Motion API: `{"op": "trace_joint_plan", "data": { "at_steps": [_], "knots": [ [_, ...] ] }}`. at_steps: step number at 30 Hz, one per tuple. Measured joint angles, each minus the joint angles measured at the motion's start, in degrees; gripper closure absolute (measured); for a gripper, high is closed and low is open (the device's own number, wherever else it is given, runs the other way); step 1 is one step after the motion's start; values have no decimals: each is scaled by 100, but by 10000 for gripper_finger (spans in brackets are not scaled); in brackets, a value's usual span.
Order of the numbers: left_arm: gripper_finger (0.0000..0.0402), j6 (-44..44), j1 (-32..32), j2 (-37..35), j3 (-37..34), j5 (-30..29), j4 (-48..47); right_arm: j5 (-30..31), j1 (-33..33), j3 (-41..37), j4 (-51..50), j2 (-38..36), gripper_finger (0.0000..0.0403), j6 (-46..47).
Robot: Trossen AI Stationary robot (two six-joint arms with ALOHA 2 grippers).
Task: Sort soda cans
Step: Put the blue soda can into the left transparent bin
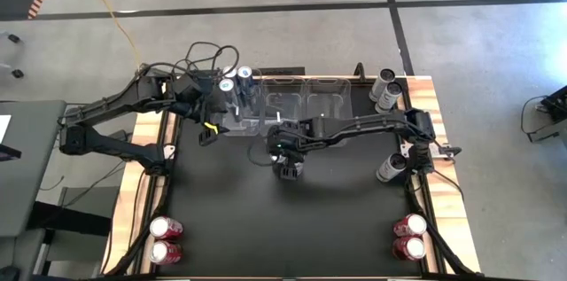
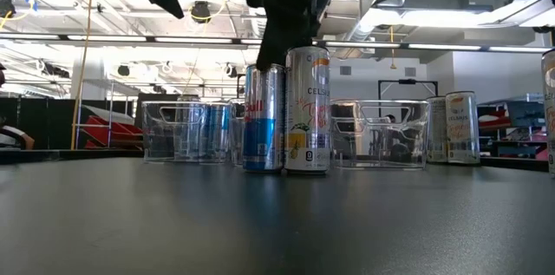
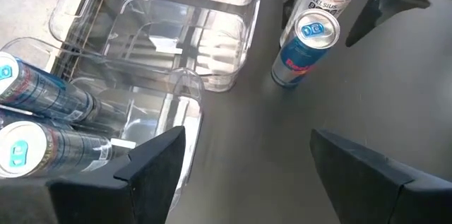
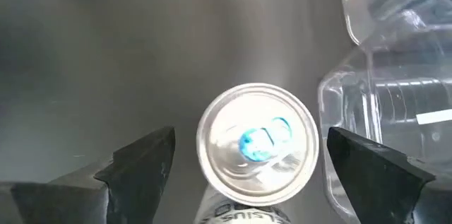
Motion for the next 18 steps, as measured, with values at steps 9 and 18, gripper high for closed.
{"op": "trace_joint_plan", "data": {
  "at_steps": [9,18],
  "knots": [
    [101,-163,0,0,0,-2,0,14,-86,-93,167,0,63,-1],
    [101,-255,0,0,2,-4,-60,-211,-76,-93,353,-2,162,-337]
  ]
}}
